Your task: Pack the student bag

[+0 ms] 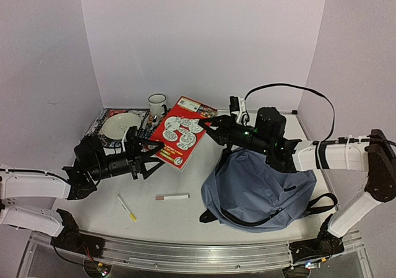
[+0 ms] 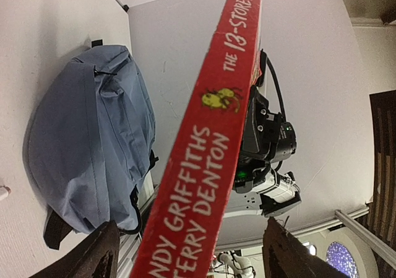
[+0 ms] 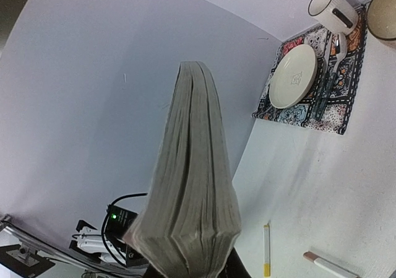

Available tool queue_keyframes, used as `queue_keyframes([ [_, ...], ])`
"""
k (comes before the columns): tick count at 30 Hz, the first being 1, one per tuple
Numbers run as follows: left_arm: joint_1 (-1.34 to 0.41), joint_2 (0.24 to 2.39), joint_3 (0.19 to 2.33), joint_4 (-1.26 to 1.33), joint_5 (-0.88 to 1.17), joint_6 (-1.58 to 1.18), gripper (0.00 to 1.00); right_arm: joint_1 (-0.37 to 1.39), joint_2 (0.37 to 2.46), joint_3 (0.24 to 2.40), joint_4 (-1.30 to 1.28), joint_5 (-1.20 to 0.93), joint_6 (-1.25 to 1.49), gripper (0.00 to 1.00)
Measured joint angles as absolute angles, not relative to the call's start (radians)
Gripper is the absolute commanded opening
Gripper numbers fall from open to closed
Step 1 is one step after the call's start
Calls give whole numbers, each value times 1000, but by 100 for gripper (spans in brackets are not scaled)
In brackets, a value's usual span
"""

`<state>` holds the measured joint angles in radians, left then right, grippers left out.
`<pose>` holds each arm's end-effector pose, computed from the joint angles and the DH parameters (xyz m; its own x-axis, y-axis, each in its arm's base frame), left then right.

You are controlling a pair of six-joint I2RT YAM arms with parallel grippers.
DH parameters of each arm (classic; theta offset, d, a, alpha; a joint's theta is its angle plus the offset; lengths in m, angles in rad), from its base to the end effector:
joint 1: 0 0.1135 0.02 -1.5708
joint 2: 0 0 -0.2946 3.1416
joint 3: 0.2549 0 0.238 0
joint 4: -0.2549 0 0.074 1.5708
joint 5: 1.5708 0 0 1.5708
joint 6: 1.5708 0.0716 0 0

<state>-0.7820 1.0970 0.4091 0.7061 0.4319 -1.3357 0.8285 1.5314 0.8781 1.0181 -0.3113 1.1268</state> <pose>0.1496 -0.1908 0.2783 -0.9082 -0.3428 -0.2403 0.2308 0.0689 -0.9706 0.2276 0.2805 0.3663 -0.7046 0.5036 -0.5000 -0.6022 -0.0516 0.7967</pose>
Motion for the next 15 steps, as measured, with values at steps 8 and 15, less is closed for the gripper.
queue_keyframes([
  [8,-833,1108,411,709,313,-1341,80,912,1531,853,1108,-131,1173,0],
  [15,-844,1149,415,724,267,-1342,59,954,1552,822,1169,-11,1217,0],
])
